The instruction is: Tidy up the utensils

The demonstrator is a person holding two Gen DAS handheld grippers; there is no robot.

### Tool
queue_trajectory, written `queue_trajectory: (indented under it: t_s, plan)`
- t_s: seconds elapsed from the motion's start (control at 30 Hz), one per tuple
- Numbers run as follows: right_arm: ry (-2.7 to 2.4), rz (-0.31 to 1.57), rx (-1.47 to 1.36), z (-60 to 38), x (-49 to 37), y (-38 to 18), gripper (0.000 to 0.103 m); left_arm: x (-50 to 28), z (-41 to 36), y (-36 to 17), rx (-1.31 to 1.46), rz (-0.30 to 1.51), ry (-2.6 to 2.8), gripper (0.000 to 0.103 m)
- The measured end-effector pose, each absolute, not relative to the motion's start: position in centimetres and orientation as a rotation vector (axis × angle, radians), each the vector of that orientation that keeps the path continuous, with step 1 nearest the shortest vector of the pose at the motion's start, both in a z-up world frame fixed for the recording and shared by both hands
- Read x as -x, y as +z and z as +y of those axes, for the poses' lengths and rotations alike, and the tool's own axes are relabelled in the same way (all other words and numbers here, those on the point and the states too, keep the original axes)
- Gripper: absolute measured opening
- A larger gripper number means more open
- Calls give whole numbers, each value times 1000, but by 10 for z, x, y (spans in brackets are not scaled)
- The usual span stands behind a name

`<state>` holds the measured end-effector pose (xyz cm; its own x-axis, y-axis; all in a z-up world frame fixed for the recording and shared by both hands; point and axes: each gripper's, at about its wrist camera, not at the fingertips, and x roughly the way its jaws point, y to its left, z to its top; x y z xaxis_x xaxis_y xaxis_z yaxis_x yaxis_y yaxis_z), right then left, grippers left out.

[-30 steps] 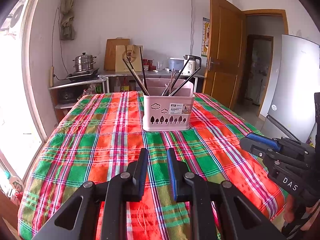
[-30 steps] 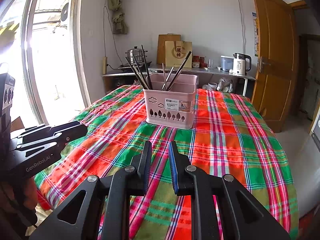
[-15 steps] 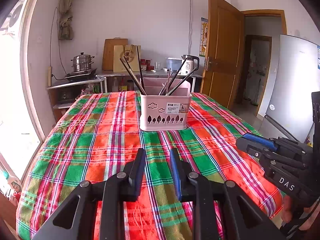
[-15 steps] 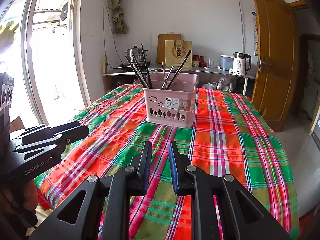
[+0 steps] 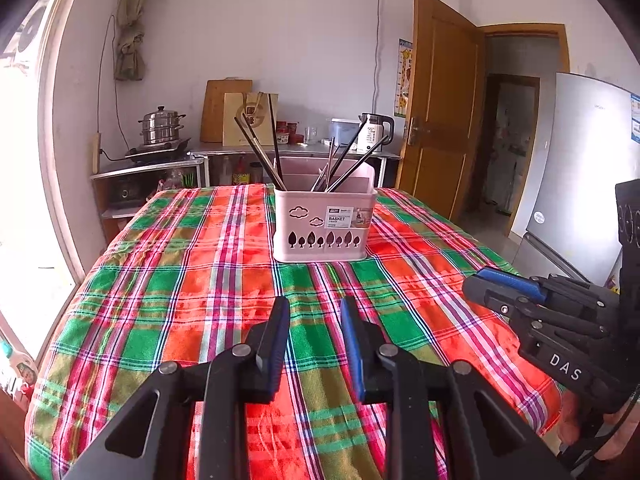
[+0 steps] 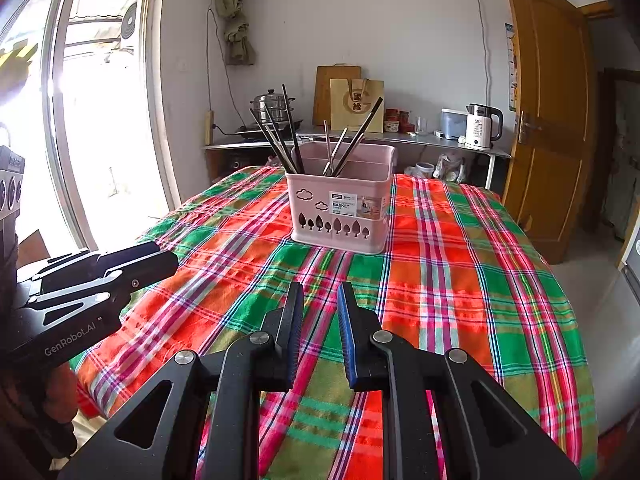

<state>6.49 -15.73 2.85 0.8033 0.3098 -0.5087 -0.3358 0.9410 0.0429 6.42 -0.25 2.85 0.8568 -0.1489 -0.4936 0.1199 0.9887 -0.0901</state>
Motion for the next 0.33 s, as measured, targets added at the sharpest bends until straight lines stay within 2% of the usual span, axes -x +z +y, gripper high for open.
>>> queue_trajectory:
  t_s: [0.33]
  plan:
    - [343, 536, 51, -157, -66, 28, 18, -61, -8, 27, 32, 501, -124, 26]
